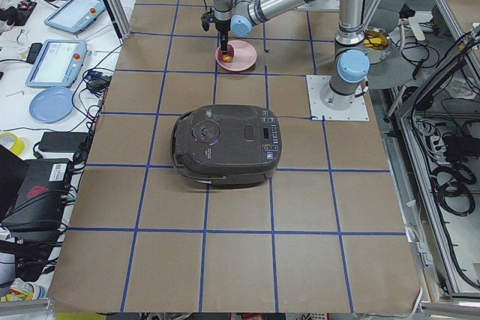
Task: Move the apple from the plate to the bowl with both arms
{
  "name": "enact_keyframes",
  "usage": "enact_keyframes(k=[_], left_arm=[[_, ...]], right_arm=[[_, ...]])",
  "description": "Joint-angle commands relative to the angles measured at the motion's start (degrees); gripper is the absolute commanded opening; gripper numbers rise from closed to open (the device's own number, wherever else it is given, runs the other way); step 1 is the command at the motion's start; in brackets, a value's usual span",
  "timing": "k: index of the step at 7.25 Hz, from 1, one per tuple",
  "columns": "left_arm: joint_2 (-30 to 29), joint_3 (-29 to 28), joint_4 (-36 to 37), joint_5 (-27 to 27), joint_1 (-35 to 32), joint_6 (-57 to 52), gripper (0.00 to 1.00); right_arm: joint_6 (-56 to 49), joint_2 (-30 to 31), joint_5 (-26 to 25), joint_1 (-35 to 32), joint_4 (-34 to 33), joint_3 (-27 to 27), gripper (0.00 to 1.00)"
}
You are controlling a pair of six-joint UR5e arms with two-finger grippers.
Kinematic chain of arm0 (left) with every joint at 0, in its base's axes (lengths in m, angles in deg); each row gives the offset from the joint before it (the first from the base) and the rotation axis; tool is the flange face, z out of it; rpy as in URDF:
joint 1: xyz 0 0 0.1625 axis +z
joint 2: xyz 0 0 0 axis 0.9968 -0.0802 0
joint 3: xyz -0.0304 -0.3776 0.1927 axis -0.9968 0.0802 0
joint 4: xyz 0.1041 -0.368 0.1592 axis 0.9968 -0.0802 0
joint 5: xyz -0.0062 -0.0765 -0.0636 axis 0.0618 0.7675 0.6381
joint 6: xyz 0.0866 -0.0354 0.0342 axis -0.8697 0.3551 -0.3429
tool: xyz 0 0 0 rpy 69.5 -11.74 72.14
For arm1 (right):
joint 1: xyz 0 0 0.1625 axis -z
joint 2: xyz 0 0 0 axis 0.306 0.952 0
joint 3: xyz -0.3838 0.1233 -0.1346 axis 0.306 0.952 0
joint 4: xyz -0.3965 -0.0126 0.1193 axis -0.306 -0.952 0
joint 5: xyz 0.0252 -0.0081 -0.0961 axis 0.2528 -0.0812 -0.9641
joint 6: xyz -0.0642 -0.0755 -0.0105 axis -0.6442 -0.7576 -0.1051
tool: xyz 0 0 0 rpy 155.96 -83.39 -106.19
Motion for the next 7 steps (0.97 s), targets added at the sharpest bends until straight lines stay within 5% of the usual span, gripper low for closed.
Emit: enact_keyframes(k=[1, 4, 5, 6, 7], left_arm=[[-2.6, 0.29, 3.45, 1.11, -0.04, -0.53, 1.0], [-3.84, 1.17, 3.47, 0.67, -0.12, -1.58, 1.0], [-3.41, 1.09, 3.47, 0.76, -0.13, -2.11, 0.83], [-3.41, 1.52, 3.38, 0.76, -0.13, -2.64, 0.49], [-3.23, 1.26, 3.38, 0.5, -0.13, -4.04, 0.32]], right_arm=[[-3.1, -0.05, 0.08, 0.35, -1.25, -0.57, 0.0], [-2.93, 0.21, -0.27, 0.35, -0.55, -0.14, 0.0], [-2.14, 0.38, 0.34, -0.17, 0.41, 2.13, 0.0], [-1.35, 0.21, 2.61, -0.52, 5.81, 6.94, 0.0], [1.7, -0.4, 7.24, -1.31, 11.26, 10.99, 0.0]])
